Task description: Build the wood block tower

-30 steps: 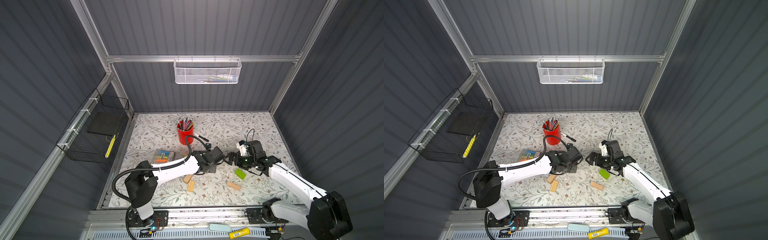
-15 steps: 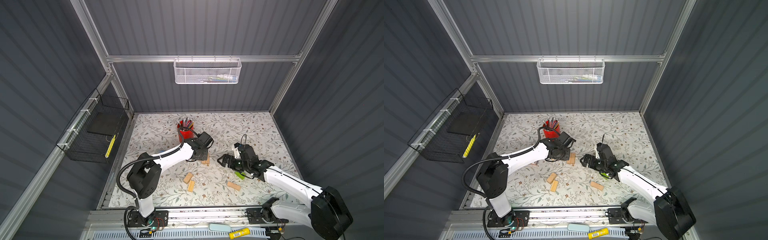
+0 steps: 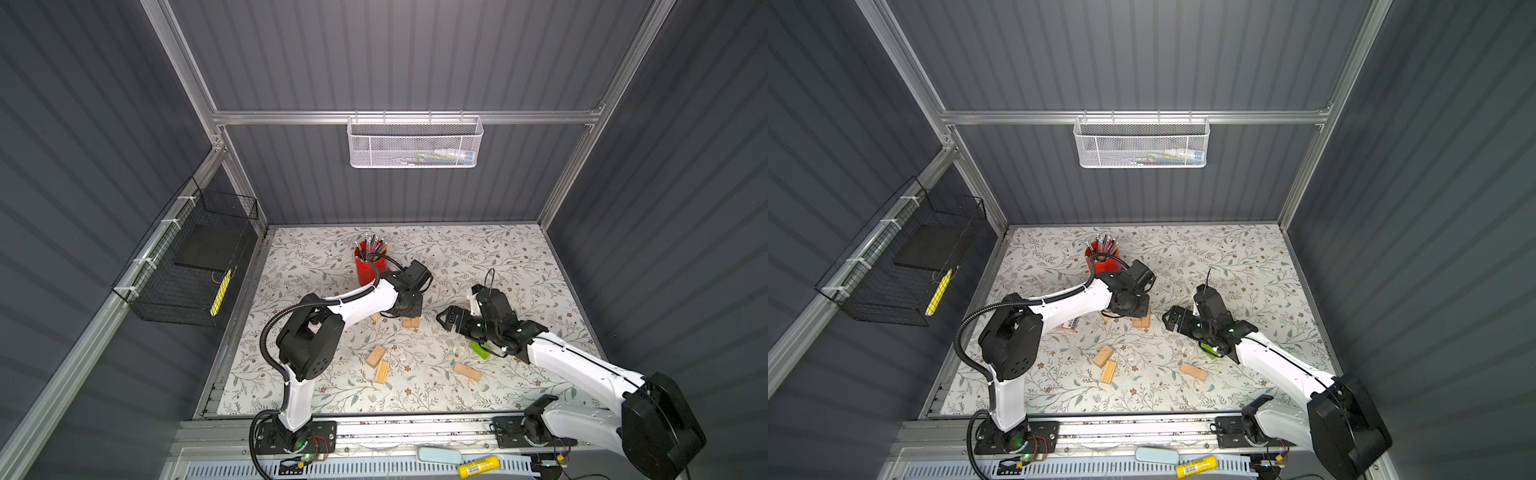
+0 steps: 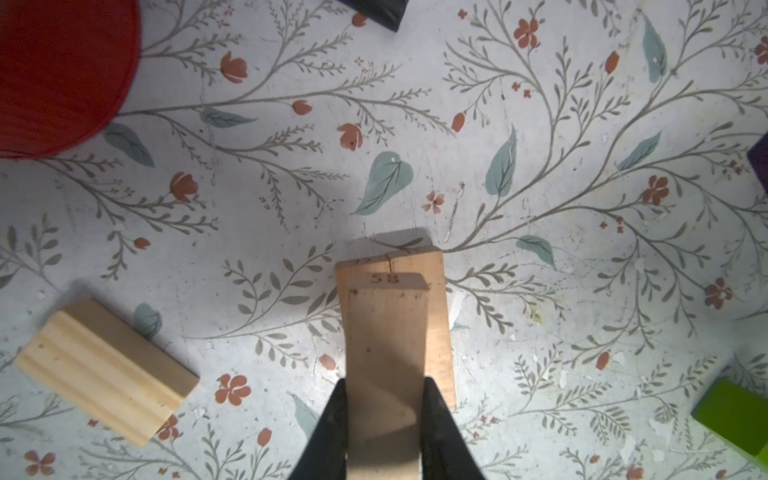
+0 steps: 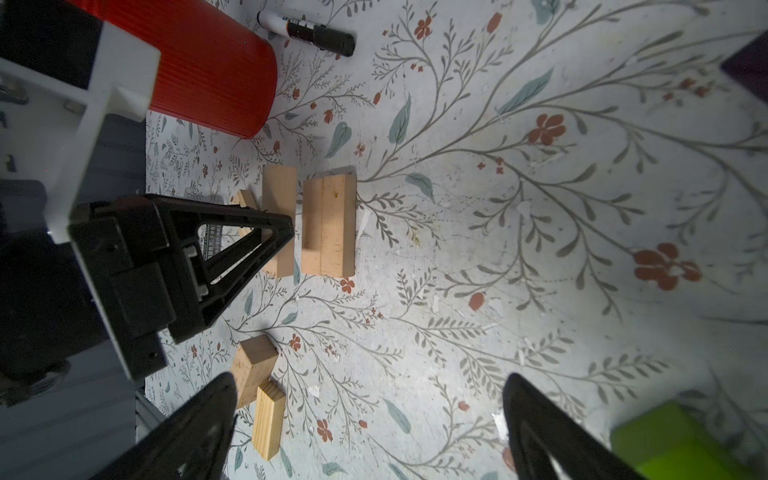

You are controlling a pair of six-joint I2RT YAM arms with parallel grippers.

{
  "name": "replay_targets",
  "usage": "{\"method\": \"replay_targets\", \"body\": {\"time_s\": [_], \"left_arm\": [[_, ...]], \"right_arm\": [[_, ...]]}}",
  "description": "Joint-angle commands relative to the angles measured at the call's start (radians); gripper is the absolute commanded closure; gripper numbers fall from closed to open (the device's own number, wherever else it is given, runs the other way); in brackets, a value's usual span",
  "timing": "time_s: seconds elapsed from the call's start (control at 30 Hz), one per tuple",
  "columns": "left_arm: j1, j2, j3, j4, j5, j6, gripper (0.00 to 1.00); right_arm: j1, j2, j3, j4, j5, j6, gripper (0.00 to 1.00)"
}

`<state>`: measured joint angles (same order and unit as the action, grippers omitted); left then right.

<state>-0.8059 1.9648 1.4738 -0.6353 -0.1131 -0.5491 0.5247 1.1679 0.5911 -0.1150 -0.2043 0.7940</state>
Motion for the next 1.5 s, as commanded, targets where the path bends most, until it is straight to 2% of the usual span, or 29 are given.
{"method": "replay_targets", "body": {"time_s": [0.0, 0.77, 1.47], "left_arm": [[-0.001, 0.027, 0.026, -0.028, 0.025, -0.004, 0.96], [-0.001, 0.085, 0.057, -0.042, 0.022, -0.078, 0.95], [-0.002, 0.088, 0.036, -0.047, 0.038, -0.115, 0.86]], "right_arm": [[0.003, 0.011, 0.003, 0.012, 0.013, 0.001, 0.01], [0.000, 0.012, -0.001, 0.011, 0.019, -0.008, 0.01], [0.000, 0.015, -0.004, 0.011, 0.018, -0.007, 0.01]]}}
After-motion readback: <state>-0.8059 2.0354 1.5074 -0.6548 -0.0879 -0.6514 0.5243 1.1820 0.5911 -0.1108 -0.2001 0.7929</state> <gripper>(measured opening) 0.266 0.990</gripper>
